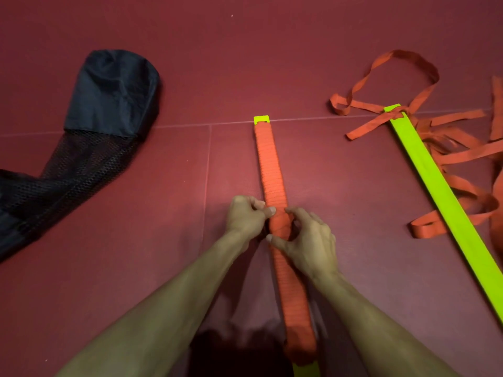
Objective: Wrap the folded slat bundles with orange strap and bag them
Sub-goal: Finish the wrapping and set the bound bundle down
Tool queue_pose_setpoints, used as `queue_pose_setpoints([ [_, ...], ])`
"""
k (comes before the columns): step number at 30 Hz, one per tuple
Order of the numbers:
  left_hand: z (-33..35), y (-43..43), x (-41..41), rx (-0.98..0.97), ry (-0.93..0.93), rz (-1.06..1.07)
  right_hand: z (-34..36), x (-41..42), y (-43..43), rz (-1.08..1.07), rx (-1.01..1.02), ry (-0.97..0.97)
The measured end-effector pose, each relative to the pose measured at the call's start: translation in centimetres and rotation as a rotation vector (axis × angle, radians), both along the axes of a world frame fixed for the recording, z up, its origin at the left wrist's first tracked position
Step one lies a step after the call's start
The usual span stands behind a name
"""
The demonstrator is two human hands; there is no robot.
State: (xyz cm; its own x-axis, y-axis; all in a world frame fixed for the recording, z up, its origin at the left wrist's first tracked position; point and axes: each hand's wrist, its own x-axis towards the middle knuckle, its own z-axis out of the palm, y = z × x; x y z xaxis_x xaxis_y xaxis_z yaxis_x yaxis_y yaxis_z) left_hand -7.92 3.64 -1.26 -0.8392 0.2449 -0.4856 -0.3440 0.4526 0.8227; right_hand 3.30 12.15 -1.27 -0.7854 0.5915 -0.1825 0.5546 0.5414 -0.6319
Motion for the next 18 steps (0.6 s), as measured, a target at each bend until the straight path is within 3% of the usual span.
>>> queue_pose_setpoints([
  [5,0.6,-0.1,0.6,-0.089,0.11,-0.132,0.8,-0.7,0.4,0.089,0.002,-0.081],
  [14,-0.5,0.0,0.3,0.036,0.101,-0.041,1.2,-1.1,0.5,0.039,-0.033,-0.131],
  [18,-0.7,0.2,0.0,-0.003,0.155,-0.033,1.2,-1.1,0.3,0.039,-0.02,-0.15],
])
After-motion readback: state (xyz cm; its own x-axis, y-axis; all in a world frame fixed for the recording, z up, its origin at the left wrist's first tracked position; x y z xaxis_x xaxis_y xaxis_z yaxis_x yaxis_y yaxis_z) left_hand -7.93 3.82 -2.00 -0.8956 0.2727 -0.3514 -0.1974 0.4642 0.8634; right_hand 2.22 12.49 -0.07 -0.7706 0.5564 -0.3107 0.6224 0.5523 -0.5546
